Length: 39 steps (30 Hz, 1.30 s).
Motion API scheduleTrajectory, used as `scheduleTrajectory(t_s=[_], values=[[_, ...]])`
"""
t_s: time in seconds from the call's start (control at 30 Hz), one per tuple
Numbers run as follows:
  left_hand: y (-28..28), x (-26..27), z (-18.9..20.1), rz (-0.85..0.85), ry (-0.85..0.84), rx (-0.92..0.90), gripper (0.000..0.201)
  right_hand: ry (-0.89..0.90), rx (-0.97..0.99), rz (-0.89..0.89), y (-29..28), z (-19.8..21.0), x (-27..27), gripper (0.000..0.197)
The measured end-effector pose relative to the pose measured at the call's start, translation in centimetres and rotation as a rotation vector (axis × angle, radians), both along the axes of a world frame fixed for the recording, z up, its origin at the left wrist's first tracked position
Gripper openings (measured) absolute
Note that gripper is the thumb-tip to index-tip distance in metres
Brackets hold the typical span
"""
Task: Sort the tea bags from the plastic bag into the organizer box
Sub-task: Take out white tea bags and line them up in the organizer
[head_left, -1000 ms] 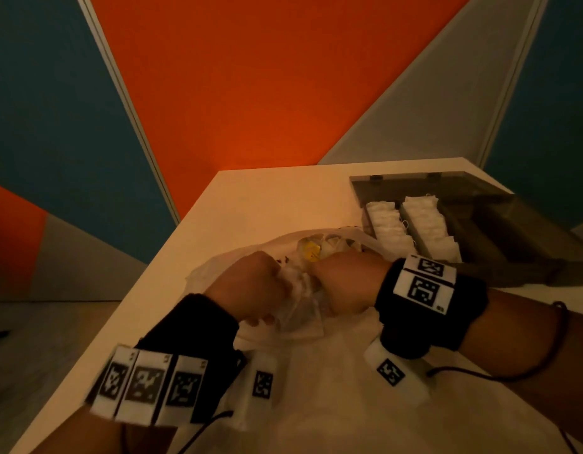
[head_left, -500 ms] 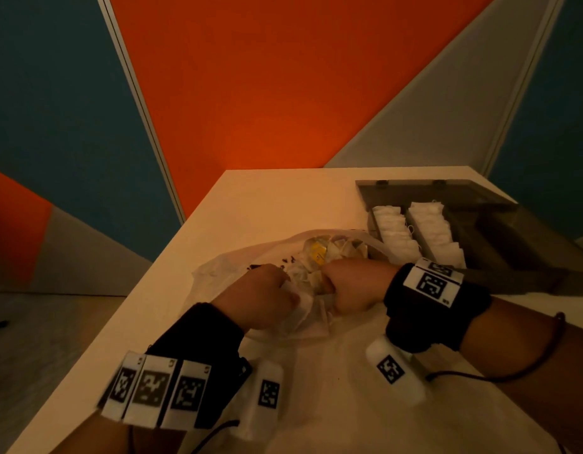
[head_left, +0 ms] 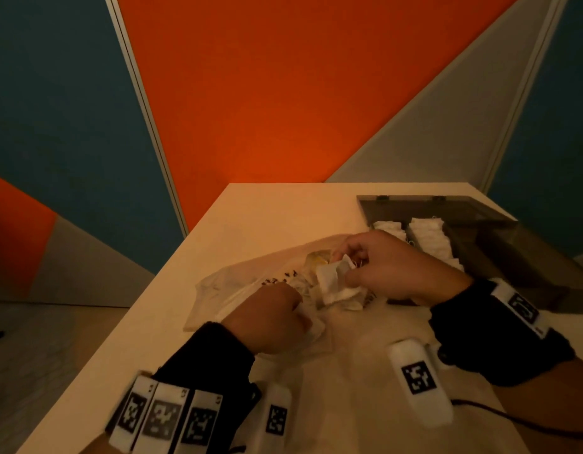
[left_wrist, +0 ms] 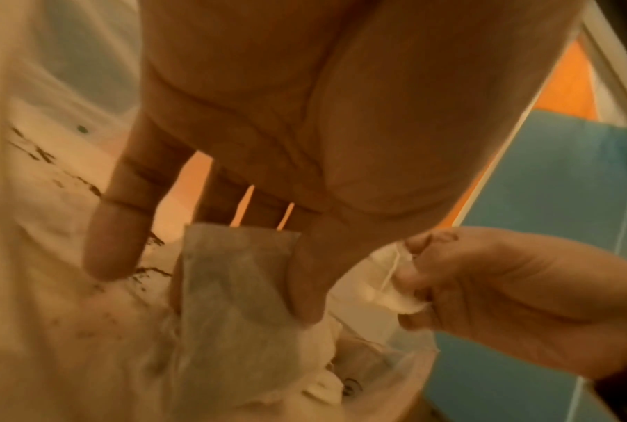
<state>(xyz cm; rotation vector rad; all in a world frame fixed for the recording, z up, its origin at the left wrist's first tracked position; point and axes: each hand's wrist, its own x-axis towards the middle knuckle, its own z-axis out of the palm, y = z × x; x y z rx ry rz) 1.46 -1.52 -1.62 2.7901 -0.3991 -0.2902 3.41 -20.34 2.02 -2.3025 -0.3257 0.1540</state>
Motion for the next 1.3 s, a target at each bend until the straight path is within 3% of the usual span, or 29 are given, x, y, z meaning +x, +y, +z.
scheduleTrajectory(t_s=[0.1,0.23,0.37,0.53,0.87,1.0,1.07,1.17,1.3], values=[[-0.3,-0.9,0.9,0.011,-0.074,-0.100,0.031,0.000,-0.015,0.039,-0.5,2.6,-1.5,0.017],[-0.8,-2.0,4.7,0.052,0.031,-0.504,0.029,-0.035,0.016,0.010,-2.7,7.2,-2.6,0.029],[-1.6,-2.0,9.2,0.069,0.006,-0.828,0.027,-0.136,0.113,-0.011,-5.1,10.5,-4.3,0.038],[-2.7,-0.5,12.4,0.019,-0.100,-1.011,0.029,-0.231,0.139,0.087,-6.2,11.8,-6.2,0.047],[-5.7,1.6,11.8,-0.072,-0.041,-1.096,0.032,-0.321,0.139,-0.048,-5.8,10.9,-4.9,0.007],[-5.6,1.7,11.8,-0.079,-0.077,-1.103,0.031,-0.363,0.190,-0.173,-5.4,10.3,-3.7,0.006],[-5.4,1.7,11.9,-0.082,-0.104,-1.092,0.030,-0.341,0.216,-0.158,-5.2,10.1,-3.4,0.015],[-5.3,1.4,12.0,-0.103,-0.171,-0.976,0.028,-0.218,0.297,-0.018,-4.9,10.0,-3.2,0.015],[-4.6,1.2,11.9,-0.145,-0.340,-0.698,0.027,-0.151,0.338,-0.014,-5.4,9.6,-2.7,0.008]])
